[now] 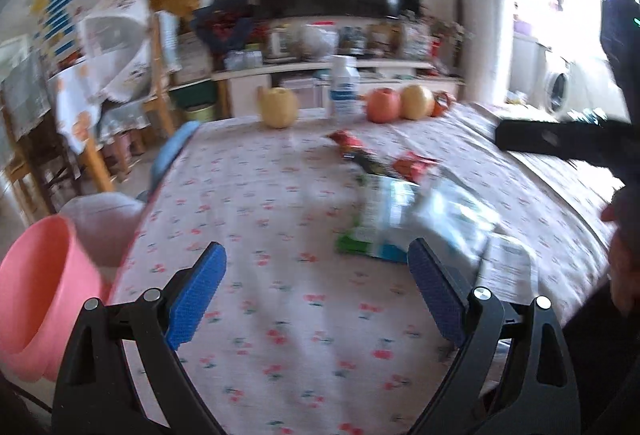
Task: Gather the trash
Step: 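Return both tools over the table toward the remaining trash, then grasp the white milk carton with the left tool while the right tool grasps the red chocolate wrapper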
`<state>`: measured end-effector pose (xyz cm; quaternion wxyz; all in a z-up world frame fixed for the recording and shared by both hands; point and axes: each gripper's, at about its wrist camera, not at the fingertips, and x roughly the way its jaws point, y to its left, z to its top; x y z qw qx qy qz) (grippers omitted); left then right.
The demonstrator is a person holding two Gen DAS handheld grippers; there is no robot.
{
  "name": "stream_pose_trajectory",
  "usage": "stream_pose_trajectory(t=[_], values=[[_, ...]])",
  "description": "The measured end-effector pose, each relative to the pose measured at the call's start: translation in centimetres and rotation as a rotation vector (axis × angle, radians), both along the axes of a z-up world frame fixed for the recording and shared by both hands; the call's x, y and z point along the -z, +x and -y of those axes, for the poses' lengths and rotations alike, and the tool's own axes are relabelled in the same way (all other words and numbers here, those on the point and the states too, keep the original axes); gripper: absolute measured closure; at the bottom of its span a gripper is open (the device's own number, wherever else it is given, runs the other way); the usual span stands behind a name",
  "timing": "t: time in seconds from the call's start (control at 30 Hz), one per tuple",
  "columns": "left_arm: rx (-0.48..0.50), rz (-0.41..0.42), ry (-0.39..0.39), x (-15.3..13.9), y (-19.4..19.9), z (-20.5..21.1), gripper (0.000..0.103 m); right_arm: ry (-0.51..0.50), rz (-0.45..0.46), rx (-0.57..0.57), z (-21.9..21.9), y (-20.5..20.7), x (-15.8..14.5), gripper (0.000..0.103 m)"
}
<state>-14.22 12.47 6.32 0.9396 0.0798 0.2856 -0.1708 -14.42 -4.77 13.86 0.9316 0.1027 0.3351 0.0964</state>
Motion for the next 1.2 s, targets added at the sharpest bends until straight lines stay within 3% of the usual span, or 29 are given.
stream_pose_trajectory(t=[0.2,0.47,0.73,0.97,1.2], values=[[0.175,-0.023,0.054,0.2,-1.7,4.6,0.010,0.012,-0.026,0.071,4.1,0.7,0.4,0.007],[0.323,-0.098,0.150,1.8,-3.2,9.7,0.010,0.103,-0.097,0.181,10.4,1.9,2.0,0.007],[0.357,-0.165,0.233,4.3,-3.0,12.5,0.010,0.151,-0.171,0.169,12.4,3.7,3.4,0.007],[0.367,-0.212,0.221,5.0,-2.0,13.2,0.012,0.165,-0.223,0.073,10.3,6.4,4.4,0.007],[0.375,-0.232,0.217,5.4,-1.9,13.6,0.021,0.142,-0.251,0.032,8.7,8.9,5.6,0.007]])
